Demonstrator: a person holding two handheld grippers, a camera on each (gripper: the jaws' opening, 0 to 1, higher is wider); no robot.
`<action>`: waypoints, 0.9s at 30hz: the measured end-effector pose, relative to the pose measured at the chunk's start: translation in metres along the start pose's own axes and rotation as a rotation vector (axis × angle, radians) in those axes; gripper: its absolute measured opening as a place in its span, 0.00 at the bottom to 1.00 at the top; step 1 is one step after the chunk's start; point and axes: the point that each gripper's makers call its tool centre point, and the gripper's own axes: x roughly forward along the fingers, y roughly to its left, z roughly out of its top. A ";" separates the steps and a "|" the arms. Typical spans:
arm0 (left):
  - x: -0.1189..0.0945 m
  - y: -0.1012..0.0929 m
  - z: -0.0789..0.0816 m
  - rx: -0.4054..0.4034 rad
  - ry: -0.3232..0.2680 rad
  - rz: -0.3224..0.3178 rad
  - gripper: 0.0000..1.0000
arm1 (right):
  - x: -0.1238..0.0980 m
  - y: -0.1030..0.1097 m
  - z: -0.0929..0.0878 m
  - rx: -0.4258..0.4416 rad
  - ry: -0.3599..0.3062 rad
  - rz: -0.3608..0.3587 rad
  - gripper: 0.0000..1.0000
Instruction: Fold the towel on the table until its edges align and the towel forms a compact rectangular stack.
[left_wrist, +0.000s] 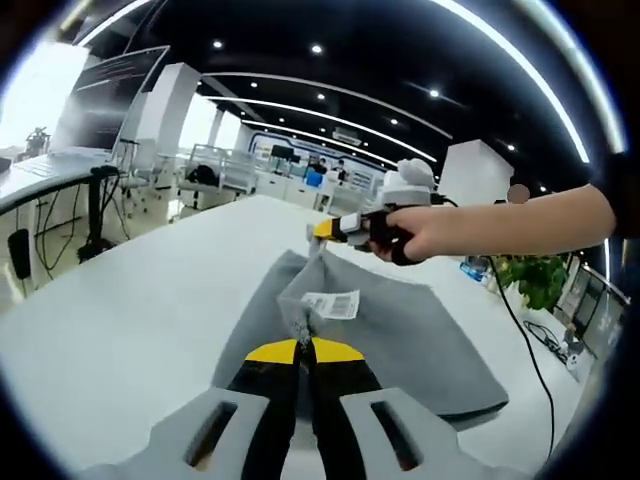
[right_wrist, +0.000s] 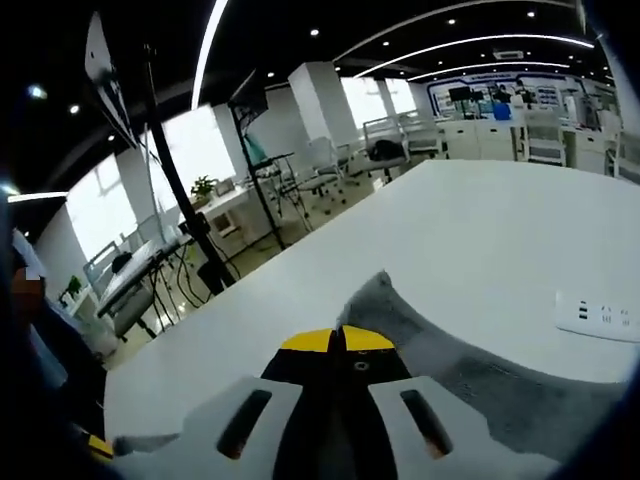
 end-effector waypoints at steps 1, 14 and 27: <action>0.000 0.001 -0.001 -0.006 0.000 0.004 0.03 | 0.001 0.000 -0.001 -0.001 0.002 -0.001 0.00; 0.006 0.018 -0.020 -0.093 -0.003 0.043 0.03 | 0.032 0.007 -0.027 -0.027 0.049 -0.003 0.00; 0.011 0.026 -0.020 -0.173 -0.040 0.043 0.16 | 0.048 0.004 -0.045 -0.030 0.057 0.000 0.00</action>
